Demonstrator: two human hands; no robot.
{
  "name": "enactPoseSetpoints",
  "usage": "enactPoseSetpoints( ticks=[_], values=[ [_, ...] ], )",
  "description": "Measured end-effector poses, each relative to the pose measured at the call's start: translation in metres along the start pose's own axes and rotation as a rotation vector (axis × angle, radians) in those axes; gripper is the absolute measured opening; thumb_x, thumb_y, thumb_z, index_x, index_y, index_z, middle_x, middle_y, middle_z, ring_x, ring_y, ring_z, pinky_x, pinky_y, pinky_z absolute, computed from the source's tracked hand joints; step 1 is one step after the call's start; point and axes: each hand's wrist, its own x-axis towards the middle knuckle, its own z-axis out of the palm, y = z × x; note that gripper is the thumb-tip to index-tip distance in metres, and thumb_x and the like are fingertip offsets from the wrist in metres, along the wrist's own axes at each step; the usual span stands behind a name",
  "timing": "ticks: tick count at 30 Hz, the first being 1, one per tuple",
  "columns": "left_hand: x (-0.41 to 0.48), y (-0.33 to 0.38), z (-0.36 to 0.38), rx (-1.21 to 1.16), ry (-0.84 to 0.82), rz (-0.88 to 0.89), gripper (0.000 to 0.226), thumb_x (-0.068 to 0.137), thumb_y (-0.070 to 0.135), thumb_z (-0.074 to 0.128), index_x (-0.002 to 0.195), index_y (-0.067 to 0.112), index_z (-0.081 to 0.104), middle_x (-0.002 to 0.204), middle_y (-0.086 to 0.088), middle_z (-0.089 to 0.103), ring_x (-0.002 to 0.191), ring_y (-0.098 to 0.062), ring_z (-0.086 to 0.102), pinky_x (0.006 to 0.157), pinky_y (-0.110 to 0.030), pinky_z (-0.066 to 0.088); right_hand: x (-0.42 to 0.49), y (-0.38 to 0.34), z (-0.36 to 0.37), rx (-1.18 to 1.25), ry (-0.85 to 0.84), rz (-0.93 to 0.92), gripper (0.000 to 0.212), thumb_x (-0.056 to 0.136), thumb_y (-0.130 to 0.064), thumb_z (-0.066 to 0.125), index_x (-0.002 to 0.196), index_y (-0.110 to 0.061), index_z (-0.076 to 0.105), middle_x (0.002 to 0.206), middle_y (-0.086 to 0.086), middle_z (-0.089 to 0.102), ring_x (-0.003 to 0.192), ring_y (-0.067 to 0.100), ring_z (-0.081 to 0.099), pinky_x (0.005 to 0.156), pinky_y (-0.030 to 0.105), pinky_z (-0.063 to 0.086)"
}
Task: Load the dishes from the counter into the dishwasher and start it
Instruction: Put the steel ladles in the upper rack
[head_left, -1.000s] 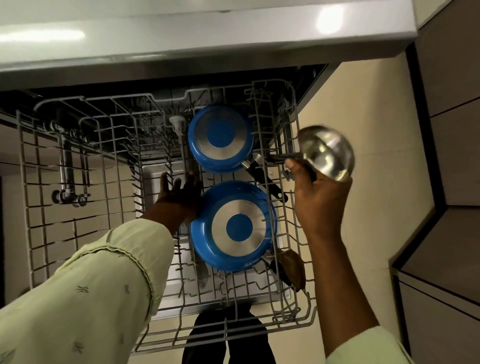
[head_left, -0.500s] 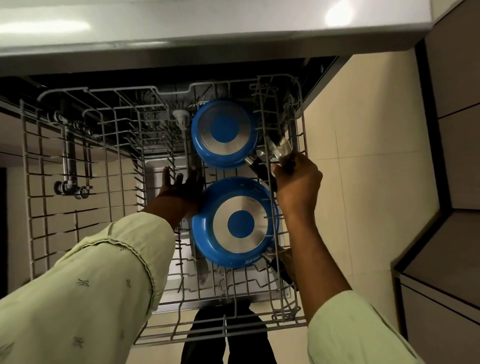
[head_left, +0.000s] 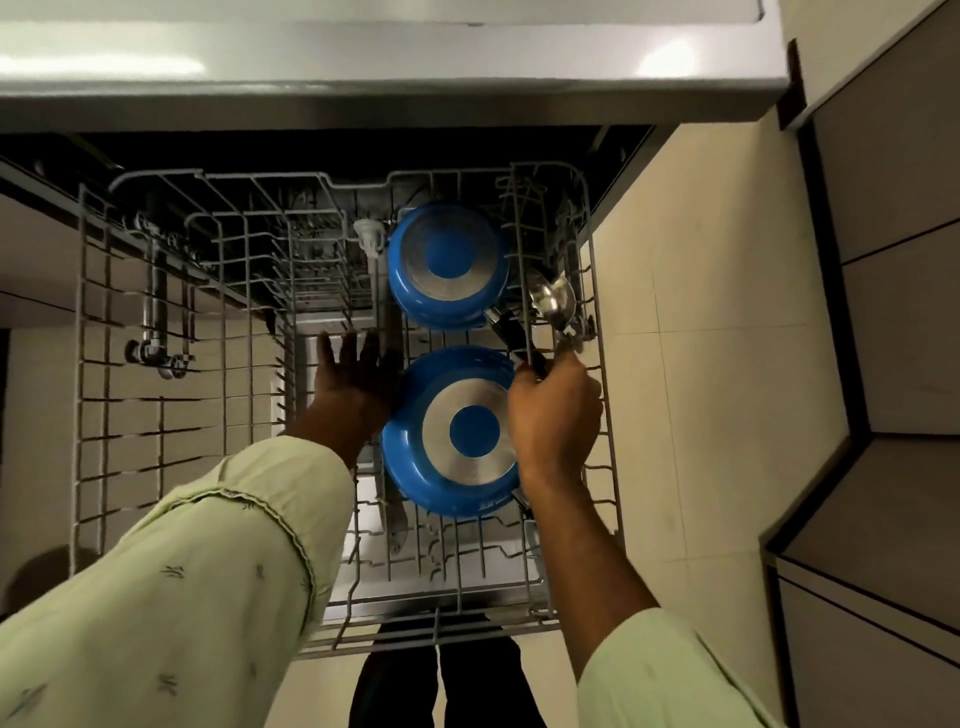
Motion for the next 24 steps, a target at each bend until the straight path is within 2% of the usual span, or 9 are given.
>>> enactPoseSetpoints(
  ticks=[2, 4, 6, 8, 11, 15, 19, 24],
  values=[
    [-0.016, -0.003, 0.0, -0.019, -0.001, -0.038, 0.072, 0.104, 0.05, 0.033, 0.158, 0.023, -0.006, 0.165, -0.011, -0.013, 0.151, -0.034, -0.012, 0.119, -0.059, -0.007, -0.013, 0.003, 0.003, -0.066, -0.082, -0.064, 0.028, 0.095, -0.028, 0.06, 0.119, -0.013, 0.06, 0.111, 0.005, 0.067, 0.101, 0.022, 0.066, 0.075, 0.032, 0.055],
    [-0.037, -0.005, 0.004, -0.09, 0.055, -0.055, 0.075, 0.103, 0.045, 0.038, 0.158, 0.023, -0.008, 0.164, -0.011, -0.016, 0.15, -0.034, -0.015, 0.12, -0.059, -0.007, -0.024, 0.007, 0.008, -0.166, -0.151, -0.174, 0.035, 0.095, -0.03, 0.058, 0.125, -0.013, 0.057, 0.125, 0.007, 0.061, 0.116, 0.025, 0.057, 0.093, 0.038, 0.052],
    [-0.062, -0.011, 0.007, -0.191, 0.108, -0.061, 0.075, 0.102, 0.036, 0.04, 0.158, 0.022, -0.008, 0.163, -0.011, -0.018, 0.15, -0.034, -0.017, 0.12, -0.058, -0.007, -0.038, 0.007, 0.007, -0.355, -0.161, -0.287, 0.043, 0.095, -0.033, 0.056, 0.133, -0.013, 0.053, 0.142, 0.011, 0.048, 0.135, 0.029, 0.04, 0.111, 0.043, 0.036],
    [-0.071, -0.01, 0.013, -0.284, 0.158, -0.072, 0.079, 0.099, 0.034, 0.046, 0.159, 0.021, -0.005, 0.164, -0.012, -0.015, 0.15, -0.035, -0.015, 0.12, -0.058, -0.004, -0.045, 0.007, 0.007, -0.461, -0.201, -0.322, 0.052, 0.095, -0.036, 0.054, 0.141, -0.013, 0.045, 0.154, 0.012, 0.034, 0.146, 0.031, 0.023, 0.119, 0.045, 0.022],
    [-0.109, -0.018, 0.011, -0.359, 0.244, -0.081, 0.077, 0.098, 0.037, 0.049, 0.159, 0.022, 0.004, 0.165, -0.011, -0.006, 0.151, -0.034, -0.01, 0.121, -0.057, -0.003, -0.07, -0.006, -0.005, -0.461, -0.297, -0.419, 0.058, 0.097, -0.036, 0.052, 0.147, -0.011, 0.037, 0.156, 0.011, 0.031, 0.148, 0.029, 0.016, 0.121, 0.043, 0.018],
    [-0.158, -0.029, 0.008, -0.38, 0.286, -0.084, 0.078, 0.098, 0.036, 0.049, 0.159, 0.021, 0.003, 0.166, -0.009, -0.006, 0.152, -0.031, -0.007, 0.121, -0.056, -0.002, -0.103, -0.036, -0.018, -0.462, -0.405, -0.528, 0.063, 0.099, -0.033, 0.051, 0.152, -0.008, 0.027, 0.159, 0.012, 0.025, 0.15, 0.028, 0.013, 0.121, 0.042, 0.018],
    [-0.209, -0.051, 0.01, -0.426, 0.334, -0.108, 0.076, 0.1, 0.04, 0.043, 0.159, 0.02, 0.0, 0.166, -0.009, -0.009, 0.152, -0.032, -0.008, 0.121, -0.055, -0.005, -0.142, -0.071, -0.024, -0.438, -0.391, -0.651, 0.065, 0.098, -0.037, 0.053, 0.151, -0.008, 0.029, 0.159, 0.012, 0.025, 0.15, 0.029, 0.012, 0.121, 0.042, 0.016],
    [-0.265, -0.097, 0.024, -0.48, 0.462, -0.173, 0.069, 0.102, 0.037, 0.037, 0.159, 0.022, 0.001, 0.166, -0.009, -0.006, 0.152, -0.031, -0.008, 0.122, -0.054, -0.005, -0.195, -0.117, -0.022, -0.429, -0.346, -0.78, 0.069, 0.099, -0.05, 0.043, 0.153, -0.01, 0.025, 0.161, 0.011, 0.02, 0.151, 0.025, 0.007, 0.123, 0.042, 0.009]
  ],
)
